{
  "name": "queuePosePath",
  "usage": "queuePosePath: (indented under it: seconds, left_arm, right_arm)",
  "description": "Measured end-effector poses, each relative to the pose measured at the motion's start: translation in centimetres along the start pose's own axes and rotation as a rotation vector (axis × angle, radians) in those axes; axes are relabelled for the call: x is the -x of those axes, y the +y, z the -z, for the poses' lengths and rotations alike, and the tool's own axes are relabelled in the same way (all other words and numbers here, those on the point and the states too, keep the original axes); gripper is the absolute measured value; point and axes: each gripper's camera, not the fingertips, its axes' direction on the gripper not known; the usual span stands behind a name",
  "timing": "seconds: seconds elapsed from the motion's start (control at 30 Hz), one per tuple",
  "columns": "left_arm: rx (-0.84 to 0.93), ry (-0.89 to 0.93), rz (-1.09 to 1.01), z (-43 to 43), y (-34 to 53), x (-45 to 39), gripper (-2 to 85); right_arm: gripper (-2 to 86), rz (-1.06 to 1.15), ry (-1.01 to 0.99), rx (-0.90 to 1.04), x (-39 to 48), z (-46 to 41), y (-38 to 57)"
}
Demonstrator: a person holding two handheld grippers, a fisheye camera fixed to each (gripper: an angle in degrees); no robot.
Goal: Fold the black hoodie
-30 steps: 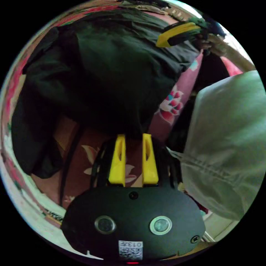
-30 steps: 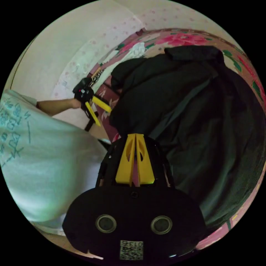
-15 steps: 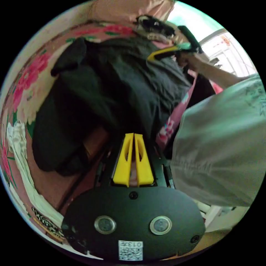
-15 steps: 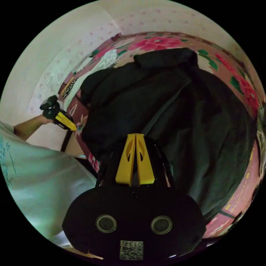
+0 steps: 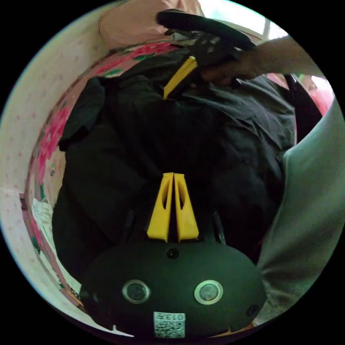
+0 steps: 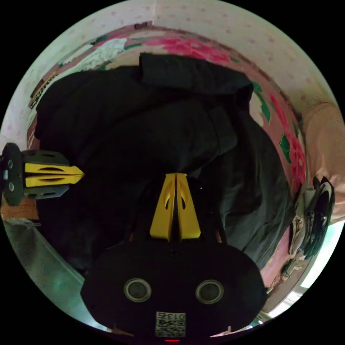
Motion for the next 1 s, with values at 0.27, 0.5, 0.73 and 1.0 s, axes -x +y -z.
queuePosePath:
  seconds: [0.27, 0.5, 0.73, 1.0]
  left_arm:
    - [-0.237, 0.053, 0.58, 5.7, 0.7, 20.1, 10.4]
    - [-0.134, 0.373, 0.808, -3.1, -2.4, 35.2, 15.5]
    - [-0.178, 0.663, 0.734, -3.7, -3.5, 39.3, 3.8]
    - [-0.726, 0.928, 0.348, 13.1, -0.4, 32.3, 4.3]
  right_arm:
    - [4.1, -0.211, -0.076, -0.187, -11.5, 5.5, -0.6]
    - [8.6, -0.317, -0.165, -0.196, -22.2, 2.5, -7.2]
    - [2.0, -0.18, -0.208, 0.058, -26.0, -4.2, -12.7]
    - [2.0, -0.357, -0.384, -0.099, -31.7, -1.2, -8.5]
